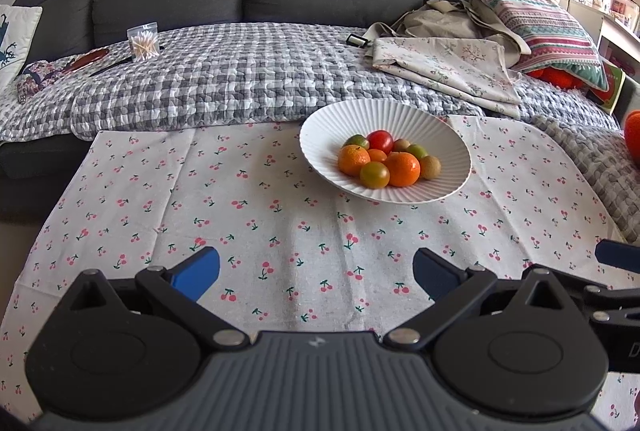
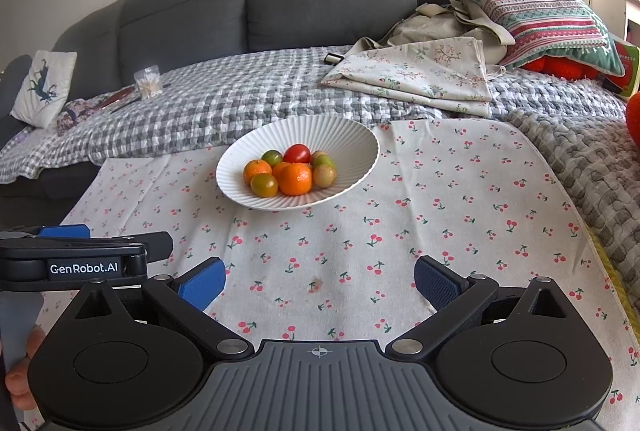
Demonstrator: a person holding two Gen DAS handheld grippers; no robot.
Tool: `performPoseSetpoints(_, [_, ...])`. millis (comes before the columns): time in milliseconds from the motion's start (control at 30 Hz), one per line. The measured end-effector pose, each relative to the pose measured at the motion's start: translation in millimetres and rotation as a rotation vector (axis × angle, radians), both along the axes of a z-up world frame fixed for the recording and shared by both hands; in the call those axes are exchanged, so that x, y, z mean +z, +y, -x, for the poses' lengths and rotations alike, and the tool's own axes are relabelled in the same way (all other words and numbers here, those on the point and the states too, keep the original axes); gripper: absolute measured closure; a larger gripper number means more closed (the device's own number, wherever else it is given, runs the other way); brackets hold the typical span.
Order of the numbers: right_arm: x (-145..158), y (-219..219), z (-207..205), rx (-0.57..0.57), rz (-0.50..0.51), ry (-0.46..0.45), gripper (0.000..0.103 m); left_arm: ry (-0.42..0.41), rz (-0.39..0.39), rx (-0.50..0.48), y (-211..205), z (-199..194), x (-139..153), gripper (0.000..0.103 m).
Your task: Organize fruits
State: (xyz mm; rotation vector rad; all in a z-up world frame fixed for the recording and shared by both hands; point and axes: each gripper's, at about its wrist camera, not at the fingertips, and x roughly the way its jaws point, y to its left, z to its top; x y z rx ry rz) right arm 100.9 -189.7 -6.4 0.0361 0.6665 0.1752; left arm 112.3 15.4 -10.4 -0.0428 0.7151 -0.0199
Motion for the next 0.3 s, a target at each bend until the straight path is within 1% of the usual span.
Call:
performPoseSetpoints(133, [0.1, 0.0, -0.1, 0.0, 0.001, 0.0, 0.001, -0.004, 0.005, -0.009, -0.8, 1.3, -0.5, 0.001])
performPoseSetpoints(300, [0.0, 0.1, -0.1, 0.001, 0.002, 0.0, 0.001, -0.006, -0.012, -0.009, -2.5, 1.5, -0.4, 0.001])
